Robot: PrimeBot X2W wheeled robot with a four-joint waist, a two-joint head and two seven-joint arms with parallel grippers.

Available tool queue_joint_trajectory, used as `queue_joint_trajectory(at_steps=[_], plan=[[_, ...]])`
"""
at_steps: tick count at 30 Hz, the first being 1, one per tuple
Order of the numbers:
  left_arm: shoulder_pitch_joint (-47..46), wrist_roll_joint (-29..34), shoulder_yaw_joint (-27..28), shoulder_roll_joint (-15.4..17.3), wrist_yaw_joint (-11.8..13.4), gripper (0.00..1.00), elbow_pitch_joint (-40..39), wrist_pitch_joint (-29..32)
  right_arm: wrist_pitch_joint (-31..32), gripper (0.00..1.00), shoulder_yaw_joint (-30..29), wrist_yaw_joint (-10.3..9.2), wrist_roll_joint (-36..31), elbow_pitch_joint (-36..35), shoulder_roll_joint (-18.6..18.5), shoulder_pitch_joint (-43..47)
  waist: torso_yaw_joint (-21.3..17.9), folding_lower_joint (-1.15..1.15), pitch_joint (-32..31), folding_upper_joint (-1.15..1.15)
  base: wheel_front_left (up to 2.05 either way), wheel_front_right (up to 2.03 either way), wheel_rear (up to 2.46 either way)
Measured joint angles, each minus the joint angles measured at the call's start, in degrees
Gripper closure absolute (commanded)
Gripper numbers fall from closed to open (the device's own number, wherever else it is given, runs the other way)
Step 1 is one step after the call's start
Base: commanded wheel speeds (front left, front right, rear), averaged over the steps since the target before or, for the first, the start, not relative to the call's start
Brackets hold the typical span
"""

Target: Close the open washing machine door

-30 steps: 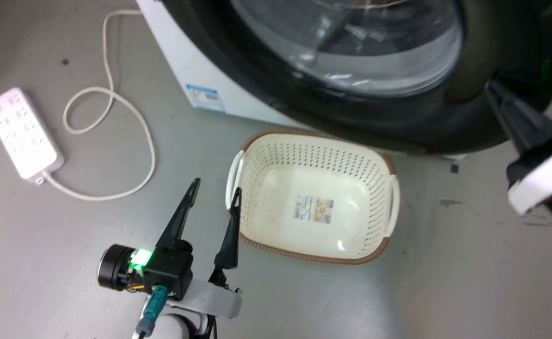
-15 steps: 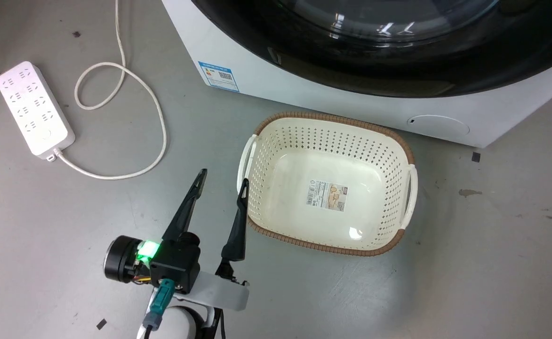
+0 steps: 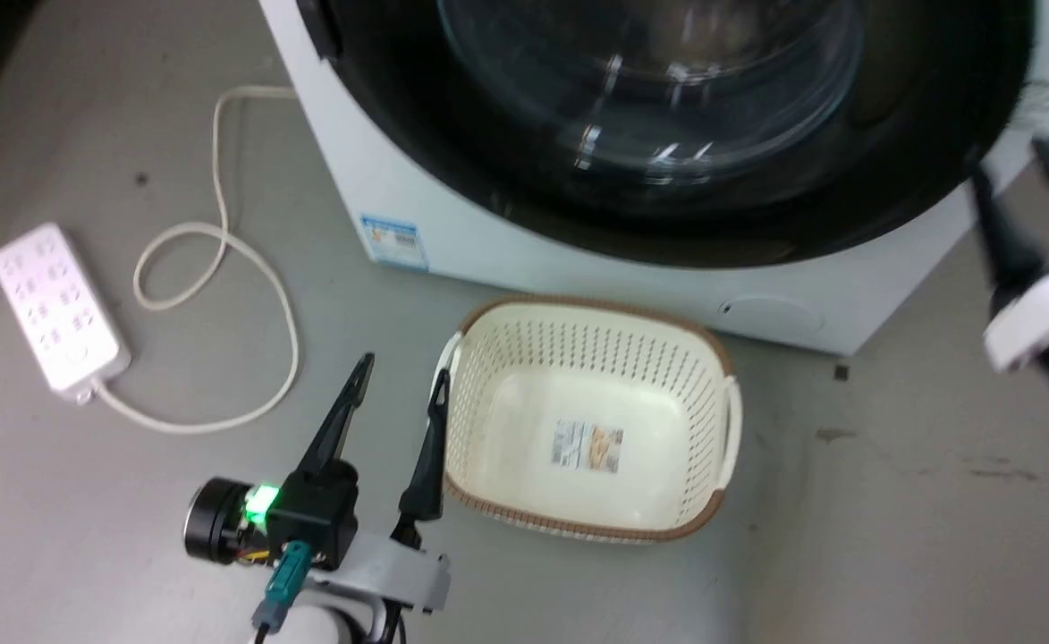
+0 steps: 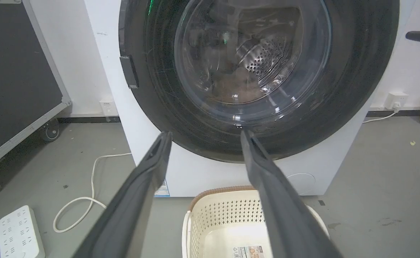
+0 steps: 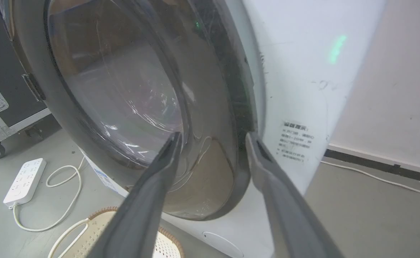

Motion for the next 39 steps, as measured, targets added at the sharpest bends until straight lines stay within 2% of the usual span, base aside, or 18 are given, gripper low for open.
queue_joint_trajectory(at_steps=[4,9,10,11,14,17,24,33,34,39], plan=[[2.2,-0.9,1.0,0.6,-0.7,0.00,1.1,0.0,-1.6,0.00,-2.0,0.00,-2.4,-3.0,1.9,7.5,-1.7,0.00,-4.0,0.00,0.00,0.00,0.00],[5.0,-1.7,2.5,1.5,-1.0,0.00,2.0,0.0,-1.9,0.00,-10.5,-0.01,-9.7,-10.0,6.3,17.6,-4.3,-0.01,-8.8,0.00,0.00,0.00,0.00],[6.4,-2.2,3.3,1.8,-1.3,0.00,2.2,0.0,-2.1,0.00,-16.9,-0.01,-14.6,-15.9,10.7,24.4,-6.0,-0.01,-11.1,0.00,0.00,0.00,0.00],[6.8,-2.5,3.5,1.8,-1.3,0.00,2.2,0.0,-2.1,0.00,-18.9,-0.01,-15.4,-17.7,12.9,26.6,-6.6,-0.01,-11.8,0.00,0.00,0.00,0.00],[8.0,-2.7,4.1,2.0,-1.3,0.00,2.1,0.0,-2.1,0.00,-22.3,-0.02,-18.2,-22.0,18.7,32.9,-8.3,-0.01,-13.2,0.00,0.00,0.00,0.00],[8.6,-2.9,4.5,2.0,-1.3,0.00,2.2,0.0,-2.1,0.00,-24.4,-0.02,-21.6,-26.0,22.7,37.5,-9.5,0.00,-14.0,0.00,0.00,0.00,0.00],[9.9,-3.0,5.3,1.7,-1.3,0.00,3.5,0.0,-0.6,0.00,-21.7,-0.01,-27.5,-29.4,24.7,43.0,-10.9,0.01,-14.4,0.00,0.00,0.00,0.00],[10.0,-3.0,5.9,0.7,-1.2,0.00,4.2,0.0,0.2,0.00,-22.3,-0.01,-28.7,-31.3,25.1,43.3,-10.1,0.01,-14.2,0.00,0.00,0.00,0.00],[10.0,-3.0,5.9,0.6,-1.2,1.00,4.3,0.0,0.4,1.00,-22.2,-0.01,-28.9,-31.4,25.1,43.3,-10.0,0.01,-14.2,0.00,0.00,0.00,0.00],[10.0,-3.0,5.8,0.6,-1.2,1.00,4.2,0.1,0.4,1.00,-22.2,-0.01,-28.8,-31.4,25.1,43.2,-10.0,0.01,-14.2,0.00,0.00,0.00,0.00]])
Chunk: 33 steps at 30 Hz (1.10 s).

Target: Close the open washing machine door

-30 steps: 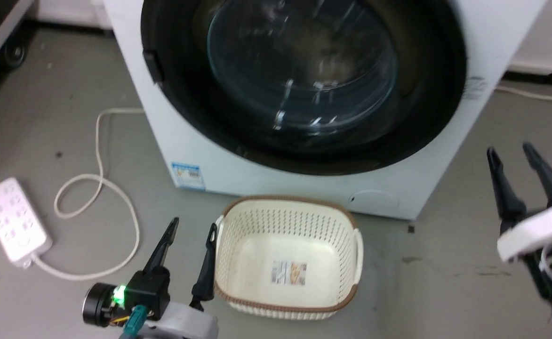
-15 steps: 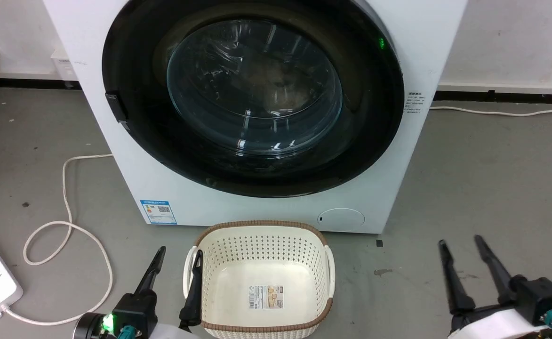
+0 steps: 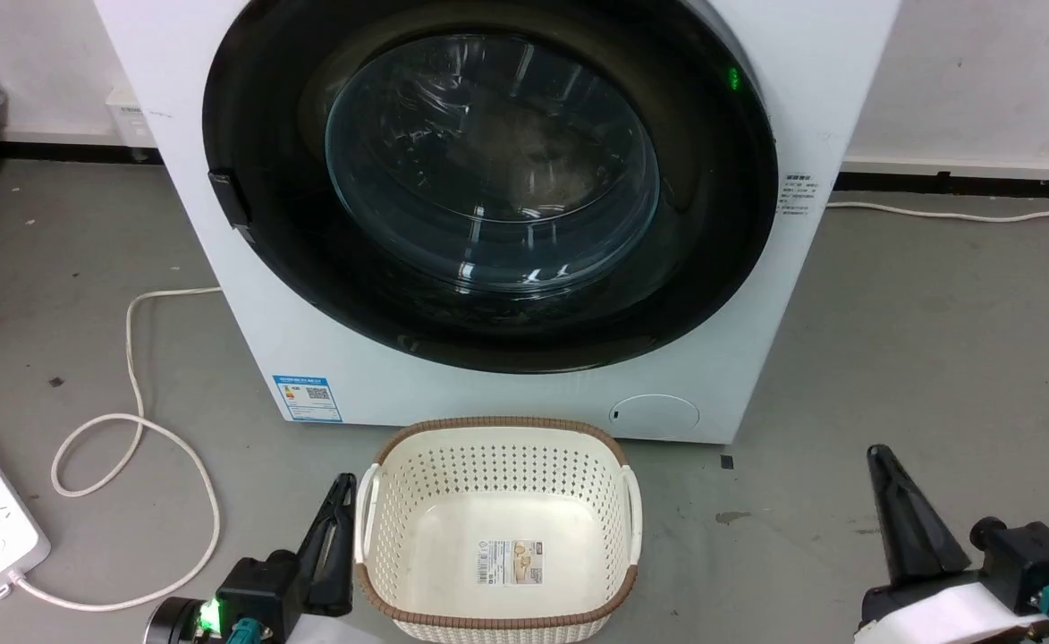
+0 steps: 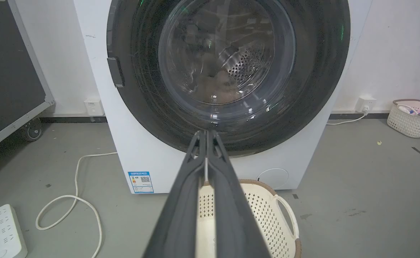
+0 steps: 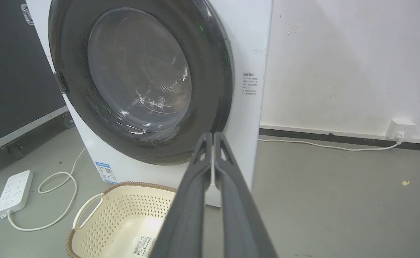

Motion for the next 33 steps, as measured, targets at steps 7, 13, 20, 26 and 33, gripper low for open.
queue_joint_trajectory(at_steps=[7,13,20,26,33], plan=[[0.0,0.1,0.4,-0.1,0.0,1.00,-0.2,0.7,0.6,1.00,0.1,0.00,-0.1,0.0,0.0,0.0,0.2,0.00,0.0,0.00,0.00,0.00,0.00],[0.0,0.5,0.9,-0.4,0.0,1.00,-0.5,1.5,1.1,1.00,0.2,0.00,-0.1,-0.1,0.0,0.0,0.4,0.00,0.0,0.00,0.00,0.00,0.00],[0.0,1.2,1.5,-0.7,-0.1,1.00,-0.8,2.1,1.9,1.00,0.4,0.00,-0.6,-0.4,0.0,0.0,0.6,0.00,0.0,0.00,0.00,0.00,0.00],[0.0,1.5,1.9,-0.9,-0.3,1.00,-1.2,3.0,2.5,1.00,0.6,0.00,-0.7,-0.7,0.0,0.0,0.8,0.00,0.0,0.00,0.00,0.00,0.00],[0.0,2.2,2.6,-1.1,-0.5,1.00,-1.7,4.1,3.1,1.00,0.9,0.00,-1.1,-1.1,0.0,0.0,1.0,0.00,0.0,0.00,0.00,0.00,0.00]])
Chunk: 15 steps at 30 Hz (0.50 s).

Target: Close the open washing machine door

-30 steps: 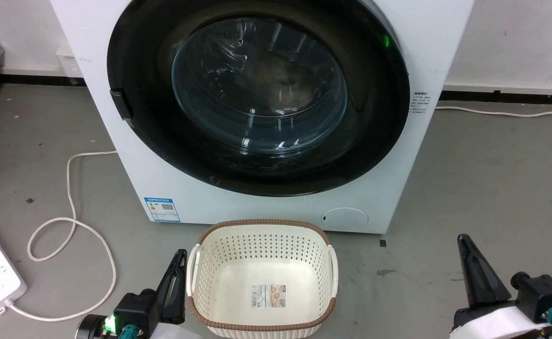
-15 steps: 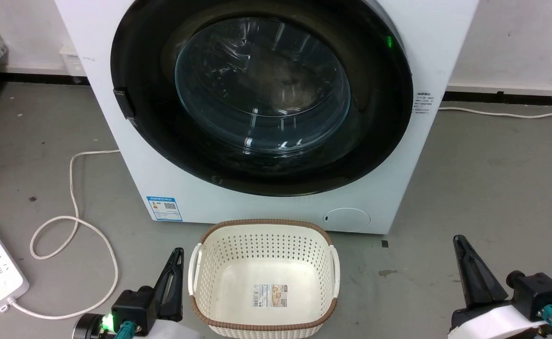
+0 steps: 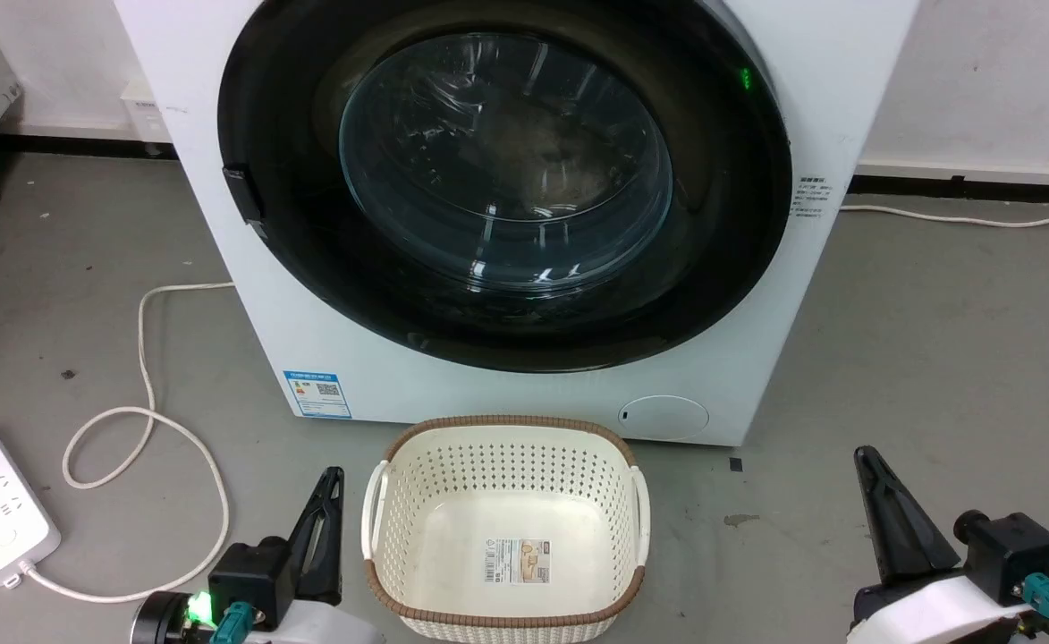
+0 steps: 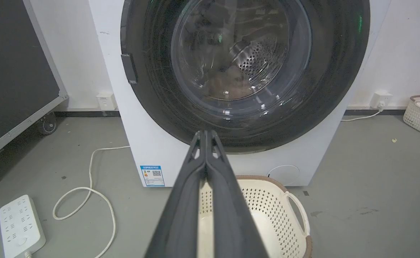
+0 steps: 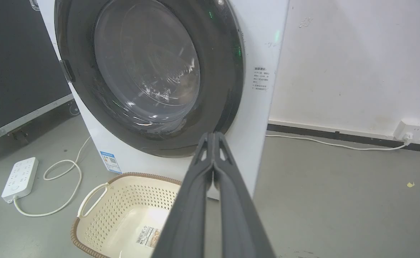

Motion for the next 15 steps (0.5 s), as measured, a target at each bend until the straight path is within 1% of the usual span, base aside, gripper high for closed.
queue_joint_trajectory(at_steps=[15], plan=[[0.0,1.0,1.2,-0.4,-0.1,1.00,-0.7,1.6,1.7,1.00,0.4,0.00,-0.5,-0.6,0.0,0.0,0.4,0.00,0.0,0.00,0.00,0.00,0.00]])
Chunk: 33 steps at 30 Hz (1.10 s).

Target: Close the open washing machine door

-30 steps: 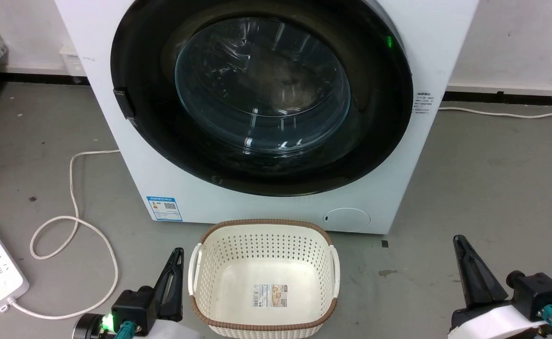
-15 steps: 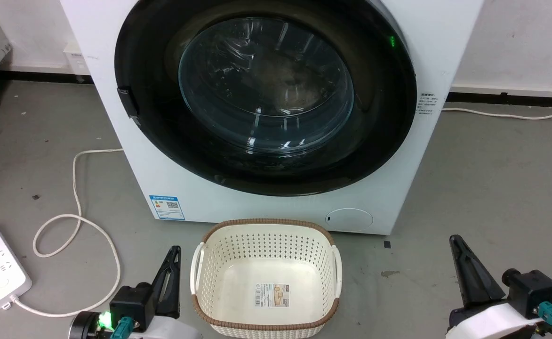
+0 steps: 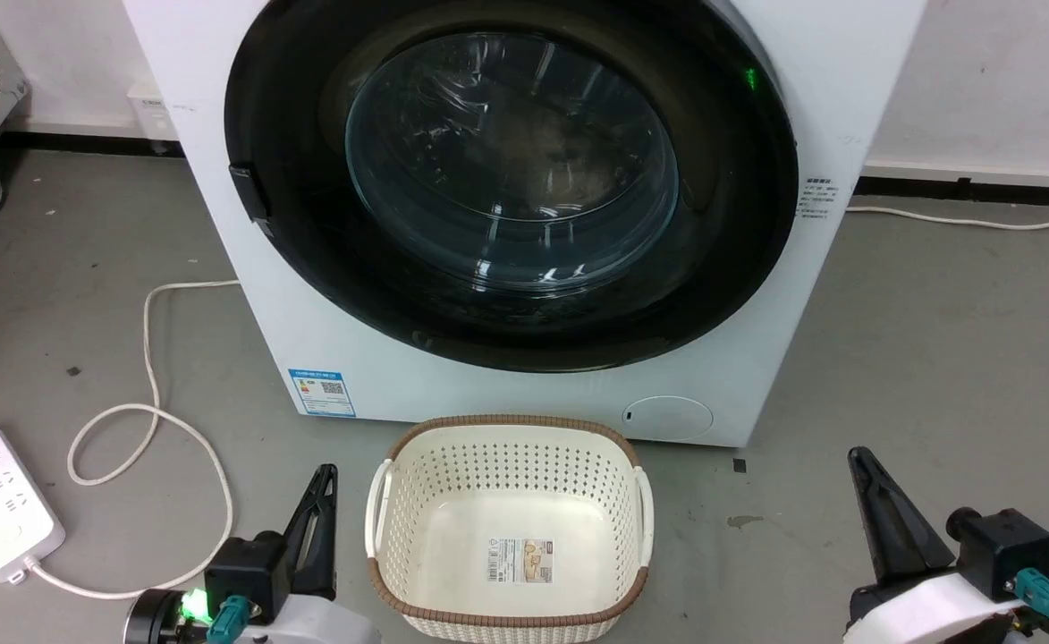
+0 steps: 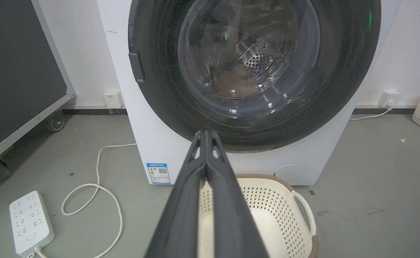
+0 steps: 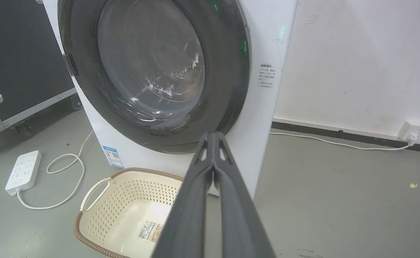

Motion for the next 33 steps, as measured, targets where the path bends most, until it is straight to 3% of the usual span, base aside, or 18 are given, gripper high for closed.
queue_joint_trajectory(at_steps=[33], plan=[[-0.2,2.7,3.3,-1.5,-0.9,1.00,-2.4,4.8,3.8,1.00,1.0,0.00,-1.6,-1.6,0.1,0.0,1.2,0.00,0.0,0.00,0.00,0.00,0.00]])
